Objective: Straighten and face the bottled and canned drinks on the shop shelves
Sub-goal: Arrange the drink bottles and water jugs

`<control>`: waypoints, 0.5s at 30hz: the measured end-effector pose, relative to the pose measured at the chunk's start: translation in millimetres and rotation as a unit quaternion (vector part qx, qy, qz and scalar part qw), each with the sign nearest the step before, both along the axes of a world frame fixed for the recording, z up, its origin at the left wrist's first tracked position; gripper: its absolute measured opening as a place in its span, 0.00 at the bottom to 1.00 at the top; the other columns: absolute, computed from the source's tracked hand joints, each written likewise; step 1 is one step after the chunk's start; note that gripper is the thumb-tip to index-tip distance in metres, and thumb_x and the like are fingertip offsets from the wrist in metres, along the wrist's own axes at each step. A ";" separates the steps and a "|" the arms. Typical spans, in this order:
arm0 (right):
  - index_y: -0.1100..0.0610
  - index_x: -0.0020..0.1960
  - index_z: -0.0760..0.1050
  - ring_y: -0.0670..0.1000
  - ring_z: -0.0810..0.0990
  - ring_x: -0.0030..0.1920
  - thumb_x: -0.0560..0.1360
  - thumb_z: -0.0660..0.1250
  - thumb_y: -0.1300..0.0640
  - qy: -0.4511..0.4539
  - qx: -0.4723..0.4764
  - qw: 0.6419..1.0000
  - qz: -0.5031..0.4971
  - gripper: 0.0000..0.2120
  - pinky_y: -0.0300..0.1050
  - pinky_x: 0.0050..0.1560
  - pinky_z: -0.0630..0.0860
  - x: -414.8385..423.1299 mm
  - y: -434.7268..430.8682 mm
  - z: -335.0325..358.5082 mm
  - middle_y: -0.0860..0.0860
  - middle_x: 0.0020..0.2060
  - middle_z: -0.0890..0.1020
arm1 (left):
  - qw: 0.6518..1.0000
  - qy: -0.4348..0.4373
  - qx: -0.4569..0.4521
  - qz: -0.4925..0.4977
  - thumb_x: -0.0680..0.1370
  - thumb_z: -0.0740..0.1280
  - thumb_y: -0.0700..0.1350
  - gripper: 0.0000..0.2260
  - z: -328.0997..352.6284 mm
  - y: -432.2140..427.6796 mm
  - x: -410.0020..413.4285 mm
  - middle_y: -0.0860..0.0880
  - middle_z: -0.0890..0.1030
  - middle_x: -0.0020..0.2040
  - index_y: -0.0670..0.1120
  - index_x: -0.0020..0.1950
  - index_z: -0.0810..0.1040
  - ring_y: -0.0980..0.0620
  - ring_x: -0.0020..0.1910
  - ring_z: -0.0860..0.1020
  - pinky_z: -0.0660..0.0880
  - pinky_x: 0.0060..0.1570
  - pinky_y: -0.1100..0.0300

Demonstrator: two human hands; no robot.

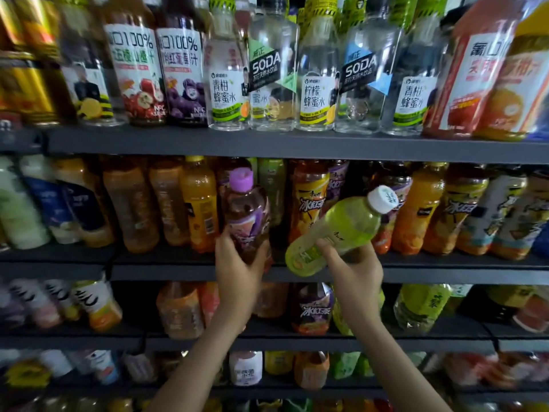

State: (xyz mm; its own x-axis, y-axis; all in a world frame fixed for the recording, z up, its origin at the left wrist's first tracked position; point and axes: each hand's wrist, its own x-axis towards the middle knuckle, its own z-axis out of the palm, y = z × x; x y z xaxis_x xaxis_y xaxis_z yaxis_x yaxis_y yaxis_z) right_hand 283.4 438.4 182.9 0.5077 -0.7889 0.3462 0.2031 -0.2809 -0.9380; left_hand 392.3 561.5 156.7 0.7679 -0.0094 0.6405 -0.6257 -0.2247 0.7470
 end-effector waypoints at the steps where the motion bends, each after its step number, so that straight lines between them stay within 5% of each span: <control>1: 0.50 0.50 0.78 0.42 0.81 0.46 0.68 0.76 0.51 0.004 -0.003 1.000 0.004 0.12 0.36 0.44 0.77 8.4 4.9 1.0 0.44 0.44 0.83 | 1.000 -0.006 -0.001 0.005 0.71 0.74 0.43 0.25 0.2 9.4 0.0 0.46 0.74 0.55 0.36 0.64 0.71 0.56 0.55 0.71 0.63 0.56 0.78; 5: 0.50 0.55 0.77 0.44 0.79 0.50 0.67 0.75 0.46 0.056 -0.047 0.997 -0.010 0.19 0.44 0.50 0.78 48.1 21.0 4.6 0.46 0.49 0.81 | 1.000 -0.005 -0.007 0.013 0.72 0.73 0.45 0.25 13.9 38.5 7.3 0.46 0.76 0.57 0.38 0.65 0.72 0.51 0.58 0.74 0.68 0.59 0.68; 9: 0.54 0.58 0.75 0.48 0.79 0.48 0.69 0.73 0.44 0.097 -0.103 0.990 -0.020 0.23 0.42 0.47 0.76 84.4 32.1 10.2 0.46 0.46 0.81 | 1.000 0.019 -0.013 0.001 0.72 0.73 0.49 0.24 23.2 55.4 17.0 0.55 0.74 0.56 0.47 0.65 0.72 0.55 0.57 0.75 0.76 0.57 0.51; 15: 0.62 0.64 0.69 0.54 0.80 0.51 0.74 0.68 0.47 0.139 -0.152 0.978 -0.033 0.25 0.43 0.46 0.76 121.6 35.8 7.6 0.56 0.53 0.80 | 0.999 0.045 0.022 -0.010 0.70 0.75 0.48 0.24 15.7 64.9 25.9 0.56 0.74 0.54 0.46 0.64 0.74 0.56 0.55 0.75 0.74 0.54 0.57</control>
